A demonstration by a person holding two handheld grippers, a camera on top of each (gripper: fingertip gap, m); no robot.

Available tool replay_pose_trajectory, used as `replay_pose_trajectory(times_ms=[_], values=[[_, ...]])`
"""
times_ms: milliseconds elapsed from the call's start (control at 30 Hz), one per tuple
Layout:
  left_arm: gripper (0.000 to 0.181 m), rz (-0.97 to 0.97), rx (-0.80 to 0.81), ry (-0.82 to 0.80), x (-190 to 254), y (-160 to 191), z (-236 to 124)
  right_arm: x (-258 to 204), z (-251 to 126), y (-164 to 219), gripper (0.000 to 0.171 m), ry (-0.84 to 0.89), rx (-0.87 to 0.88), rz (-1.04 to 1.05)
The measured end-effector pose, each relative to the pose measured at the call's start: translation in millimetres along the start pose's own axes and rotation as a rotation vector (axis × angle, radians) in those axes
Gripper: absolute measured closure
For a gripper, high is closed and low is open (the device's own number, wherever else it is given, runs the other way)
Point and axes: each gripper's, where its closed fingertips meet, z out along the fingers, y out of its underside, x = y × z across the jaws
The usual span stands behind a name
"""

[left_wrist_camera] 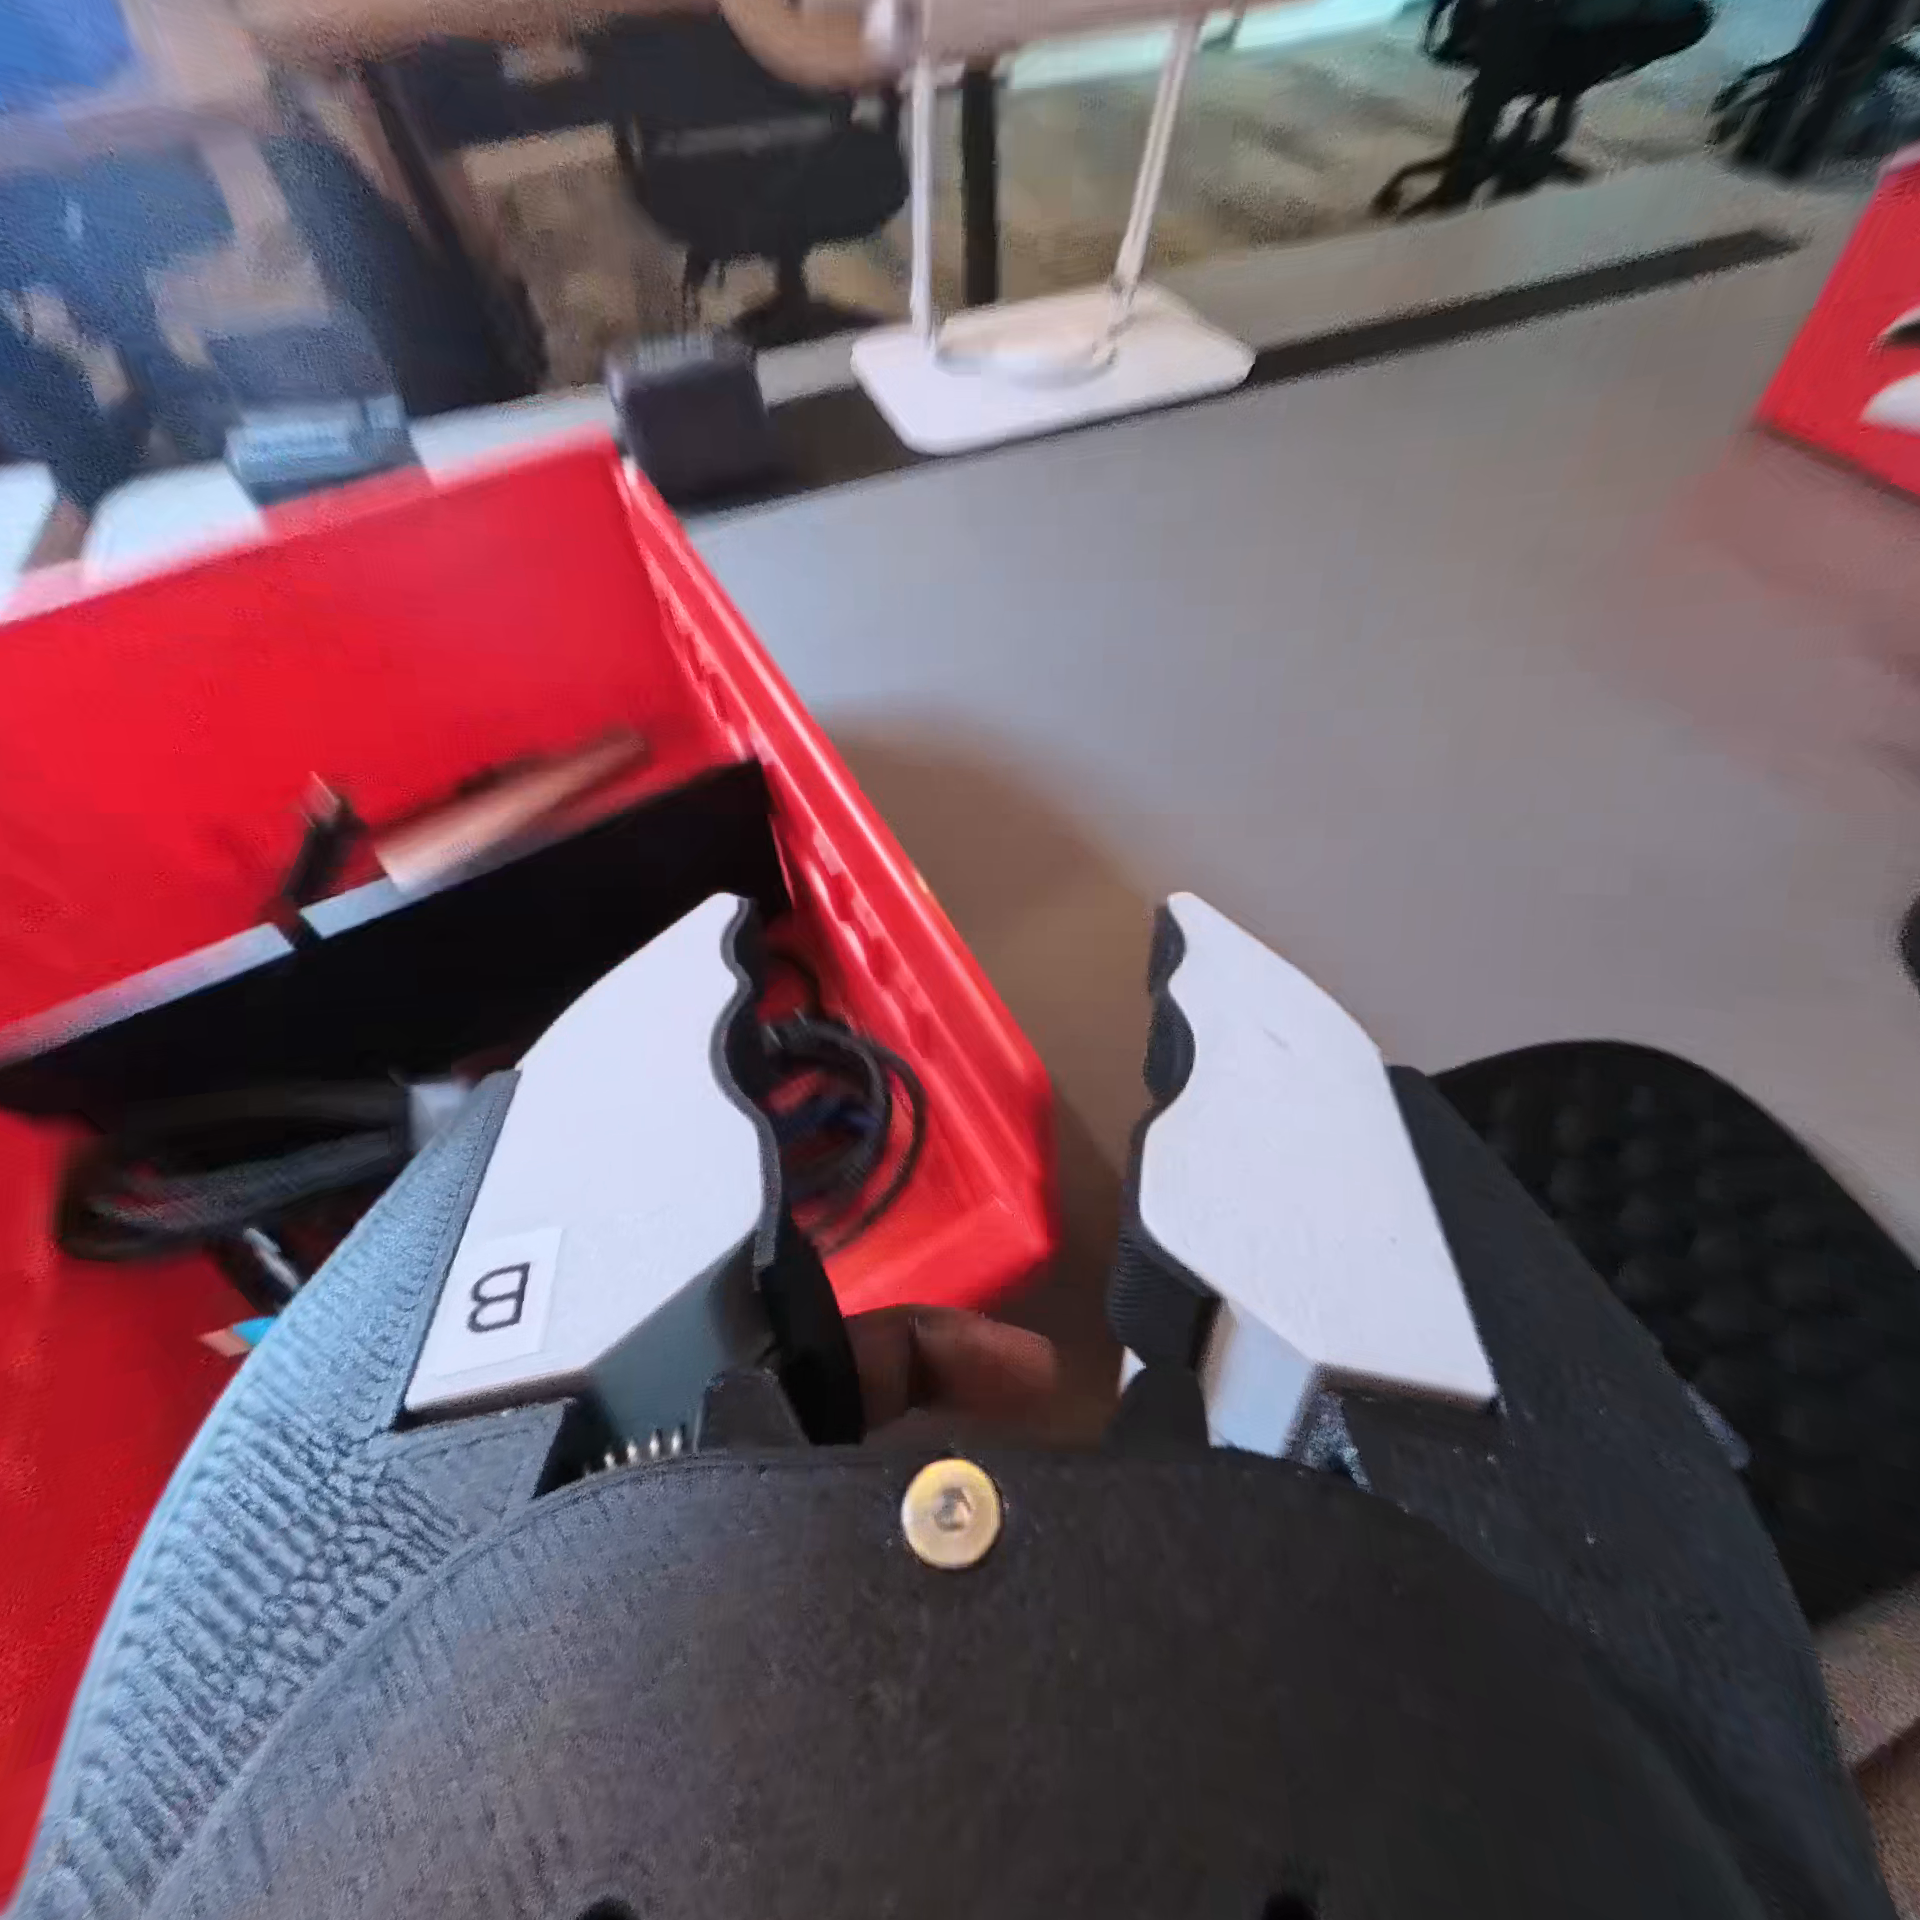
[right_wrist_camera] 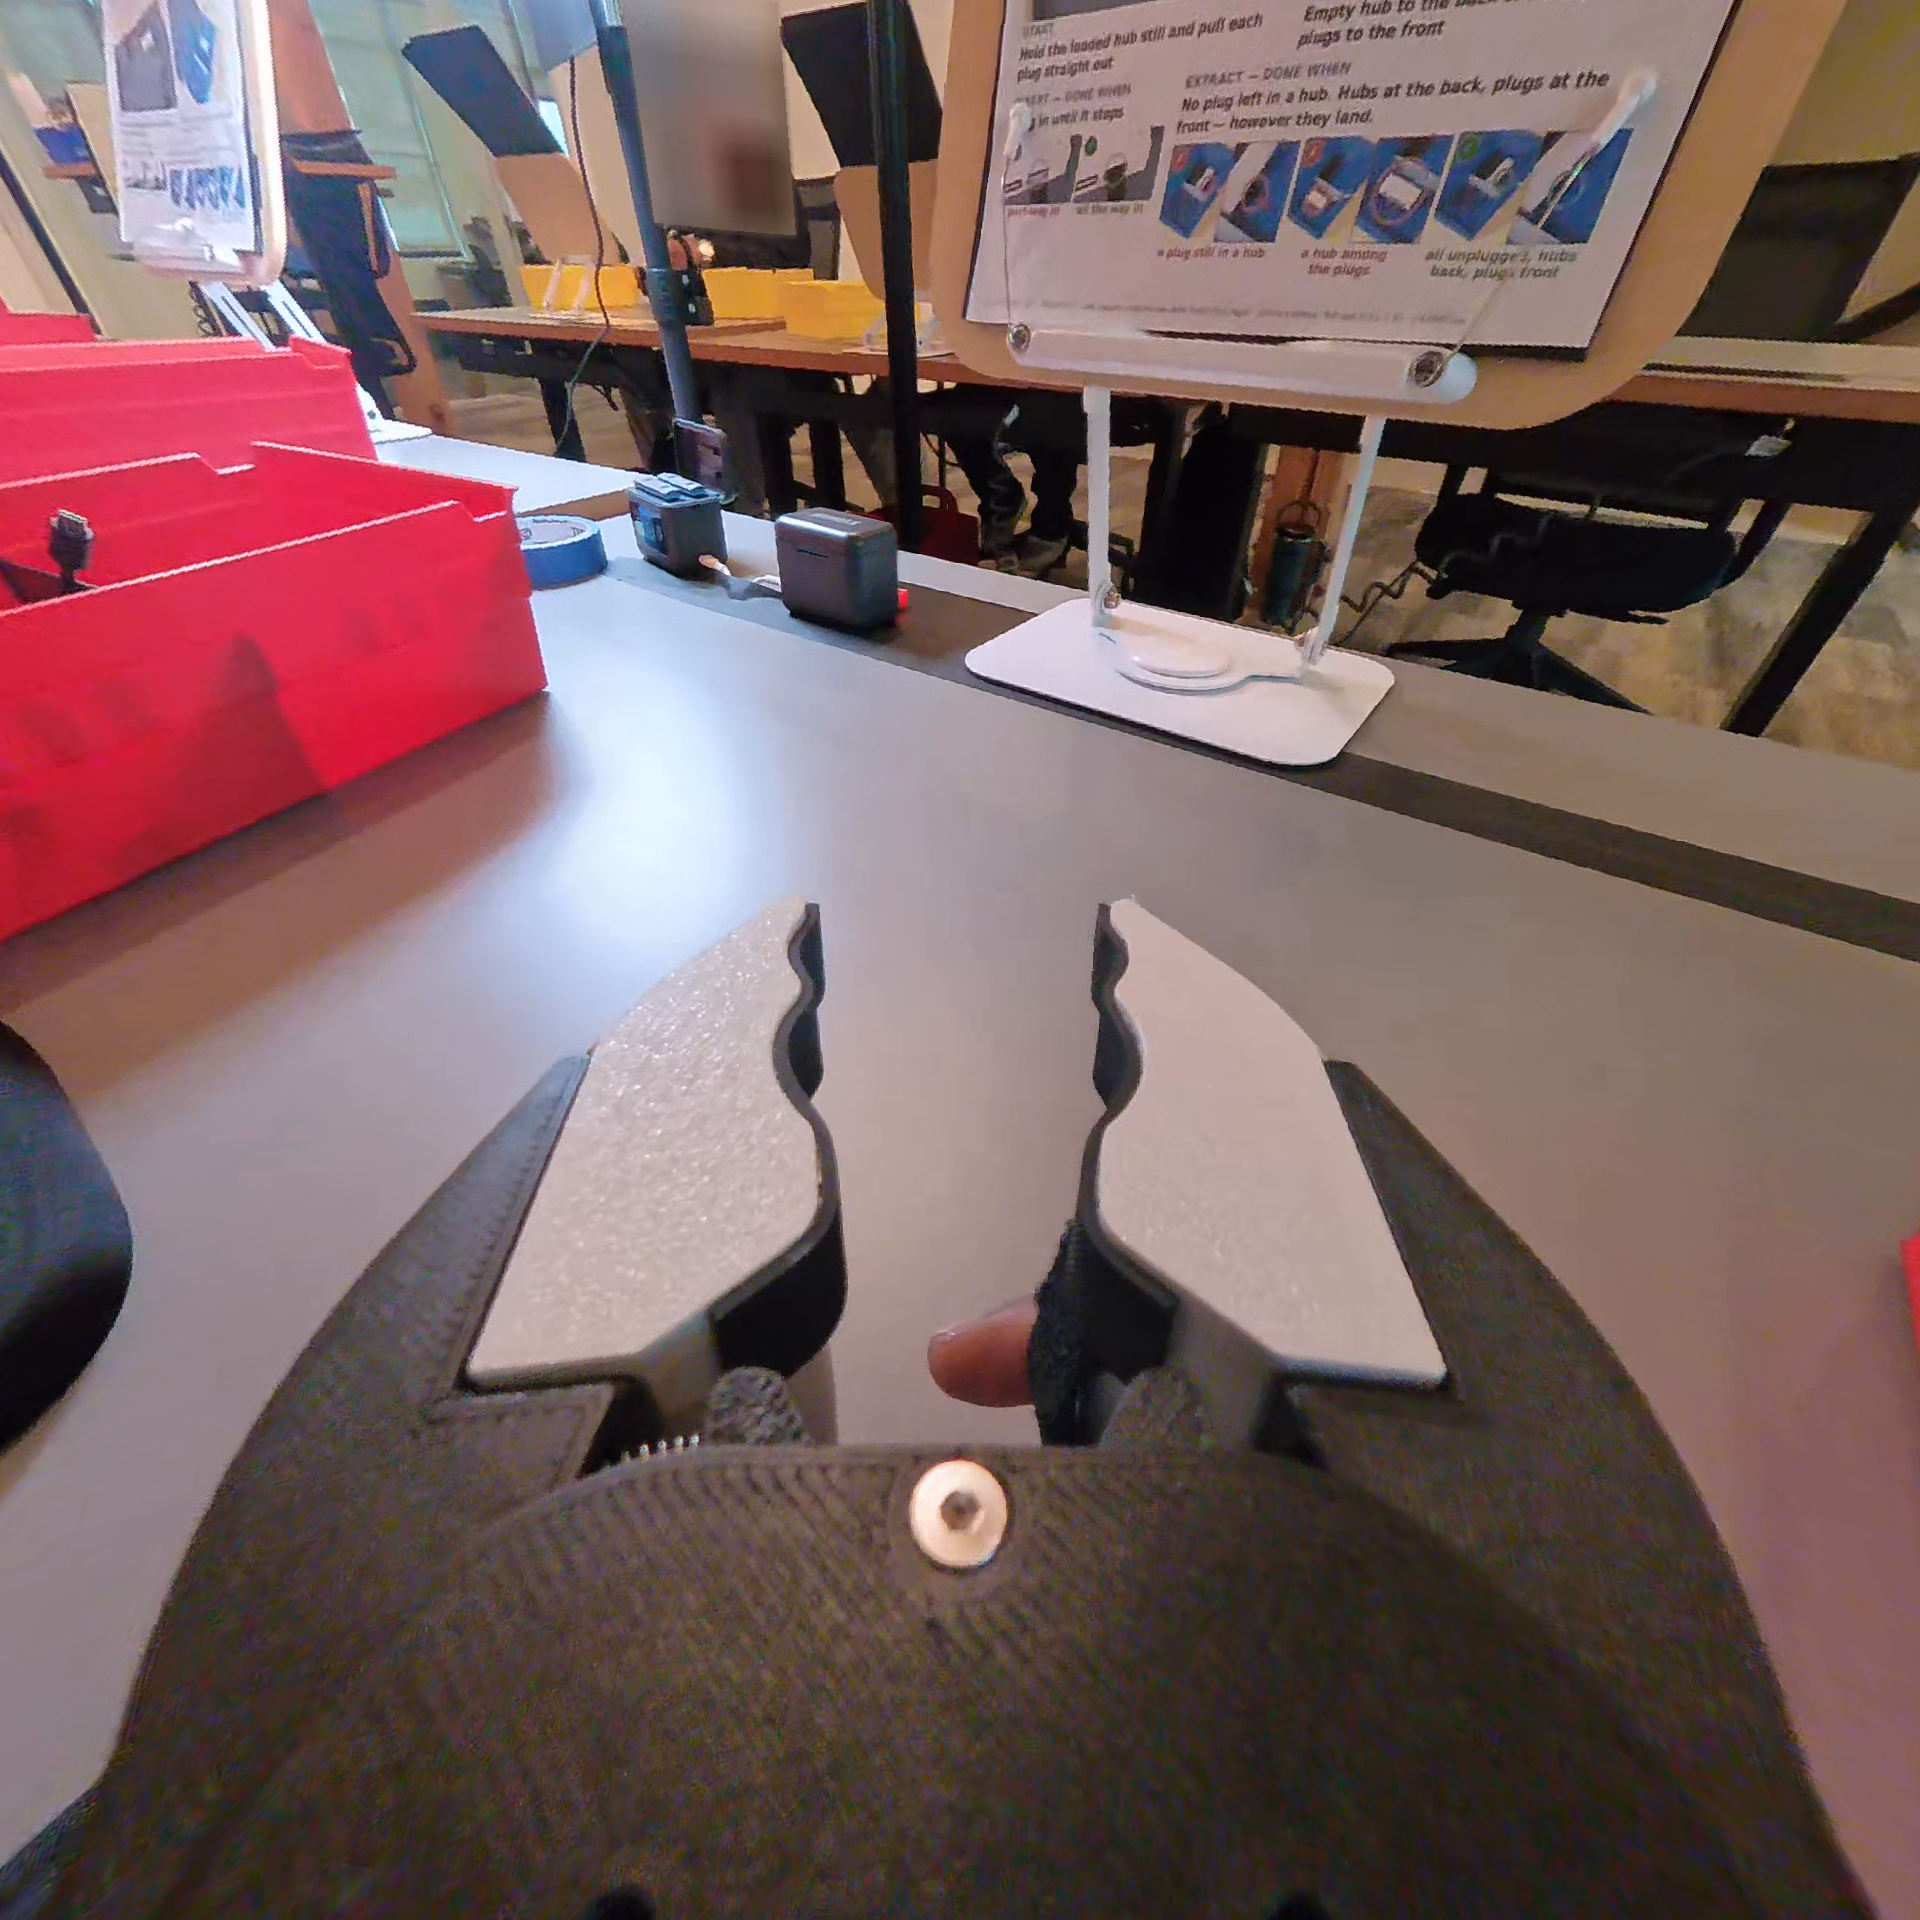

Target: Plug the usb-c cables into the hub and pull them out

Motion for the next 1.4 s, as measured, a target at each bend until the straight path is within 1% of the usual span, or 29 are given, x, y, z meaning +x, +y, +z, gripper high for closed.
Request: replay_pose_trajectory(times_ms=[67, 133, 200, 267, 300, 367, 433, 467, 533, 600, 667, 733, 800, 867, 900, 967, 1033, 1133, 1233, 1400], values=[[0.108, 0.087, 0.024, 0.089, -12, -38, -11, 1, 0, 1, 0.121, -0.019, 0.003, 0.037], [0.11, 0.189, -0.028, 0.176, -31, -64, -8, 3, 1, 1, 0.121, -0.038, 0.003, 0.073], [0.115, 0.249, -0.155, 0.195, -64, -75, 13, 2, 0, 1, 0.121, -0.047, 0.011, 0.091], [0.119, 0.267, -0.278, 0.172, -103, -77, 47, 3, -2, 0, 0.121, -0.039, 0.019, 0.084], [0.122, 0.287, -0.368, 0.183, -118, -67, 65, 4, -3, 0, 0.122, -0.029, 0.019, 0.072], [0.127, 0.336, -0.593, 0.213, -145, -29, 94, 9, -4, 1, 0.122, 0.0, 0.013, 0.045], [0.13, 0.372, -0.748, 0.238, -162, 6, 116, 13, -5, 1, 0.123, 0.018, 0.016, 0.038], [0.13, 0.401, -0.792, 0.221, -171, 17, 124, 14, -5, 1, 0.123, 0.02, 0.02, 0.047], [0.132, 0.425, -0.82, 0.228, -179, 29, 137, 16, -5, 2, 0.123, 0.018, 0.023, 0.071], [0.132, 0.422, -0.871, 0.266, -181, 42, 141, 17, -4, 3, 0.124, 0.011, 0.022, 0.086], [0.132, 0.482, -0.907, 0.248, -191, 52, 146, 15, -2, 3, 0.124, 0.002, 0.02, 0.087], [0.133, 0.497, -0.936, 0.296, -188, 60, 146, 15, -1, 4, 0.124, 0.001, 0.013, 0.075], [0.133, 0.5, -0.958, 0.333, -184, 66, 149, 14, 0, 6, 0.124, 0.004, 0.001, 0.059], [0.138, 0.475, -0.961, 0.377, -178, 68, 151, 15, -1, 6, 0.125, 0.012, 0.001, 0.049], [0.139, 0.453, -0.977, 0.379, -178, 69, 151, 15, -1, 6, 0.125, 0.014, 0.003, 0.048], [0.148, 0.429, -0.985, 0.381, -176, 70, 149, 15, -1, 6, 0.125, 0.013, 0.005, 0.052], [0.156, 0.427, -0.985, 0.343, -175, 70, 147, 14, -1, 6, 0.126, 0.009, 0.006, 0.052], [0.157, 0.443, -0.952, 0.274, -176, 68, 142, 11, -1, 4, 0.127, 0.002, 0.009, 0.041], [0.157, 0.442, -0.844, 0.19, -179, 44, 133, 8, -1, 3, 0.127, -0.005, 0.012, 0.029], [0.158, 0.463, -0.585, 0.046, -176, -23, 107, 0, -2, 0, 0.127, -0.033, 0.021, 0.013]])
